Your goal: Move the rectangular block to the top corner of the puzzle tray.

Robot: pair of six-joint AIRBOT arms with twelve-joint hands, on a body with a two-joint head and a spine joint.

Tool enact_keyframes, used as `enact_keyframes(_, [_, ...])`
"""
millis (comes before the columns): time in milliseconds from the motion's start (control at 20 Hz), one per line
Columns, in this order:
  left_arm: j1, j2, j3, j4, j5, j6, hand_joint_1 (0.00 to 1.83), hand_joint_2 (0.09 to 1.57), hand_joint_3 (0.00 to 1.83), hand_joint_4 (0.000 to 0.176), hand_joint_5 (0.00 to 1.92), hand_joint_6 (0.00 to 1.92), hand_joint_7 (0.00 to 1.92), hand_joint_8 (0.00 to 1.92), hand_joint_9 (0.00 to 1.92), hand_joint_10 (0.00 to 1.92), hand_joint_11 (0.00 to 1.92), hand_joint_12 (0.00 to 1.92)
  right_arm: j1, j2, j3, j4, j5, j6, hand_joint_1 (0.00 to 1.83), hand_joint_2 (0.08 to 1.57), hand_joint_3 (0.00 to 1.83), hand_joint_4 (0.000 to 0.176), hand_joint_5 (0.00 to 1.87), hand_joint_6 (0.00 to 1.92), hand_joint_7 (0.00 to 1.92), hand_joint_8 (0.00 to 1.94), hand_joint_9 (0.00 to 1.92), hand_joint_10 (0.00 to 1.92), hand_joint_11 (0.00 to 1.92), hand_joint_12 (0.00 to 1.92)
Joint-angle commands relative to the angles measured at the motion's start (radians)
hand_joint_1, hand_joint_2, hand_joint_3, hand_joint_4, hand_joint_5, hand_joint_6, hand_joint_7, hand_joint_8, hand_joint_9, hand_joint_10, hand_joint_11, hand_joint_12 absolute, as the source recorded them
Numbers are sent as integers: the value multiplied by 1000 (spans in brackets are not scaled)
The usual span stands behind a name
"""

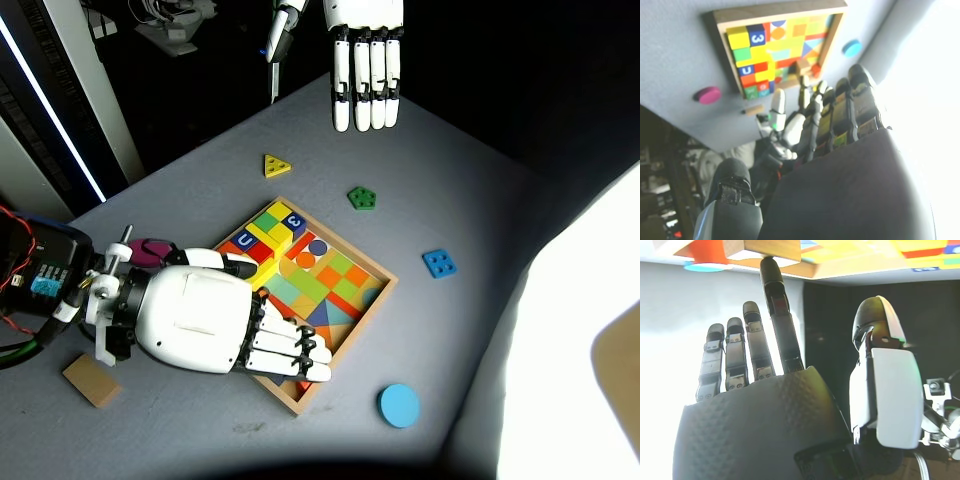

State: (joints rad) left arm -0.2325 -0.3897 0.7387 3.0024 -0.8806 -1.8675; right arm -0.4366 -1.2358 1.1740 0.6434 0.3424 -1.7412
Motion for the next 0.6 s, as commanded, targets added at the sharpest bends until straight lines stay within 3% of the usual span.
enact_keyframes(0, [-7,2,2,10,83,-3,0,1162,0,35,37,1,23,1,22,1,0,222,0,4,9,-13,82,-4,0,1121,2,0,761,0,221,13,22,2,0,0])
enact_keyframes(200, [-7,2,1,10,83,-3,0,1168,1,41,44,1,27,2,17,3,0,197,0,-14,46,-13,98,-5,0,1122,2,0,767,6,220,8,35,7,0,0])
enact_keyframes(550, [-7,1,1,10,83,-3,0,1169,1,37,36,3,34,4,25,5,0,213,10,-32,75,-13,119,-10,0,1120,0,6,740,0,154,0,13,0,0,0])
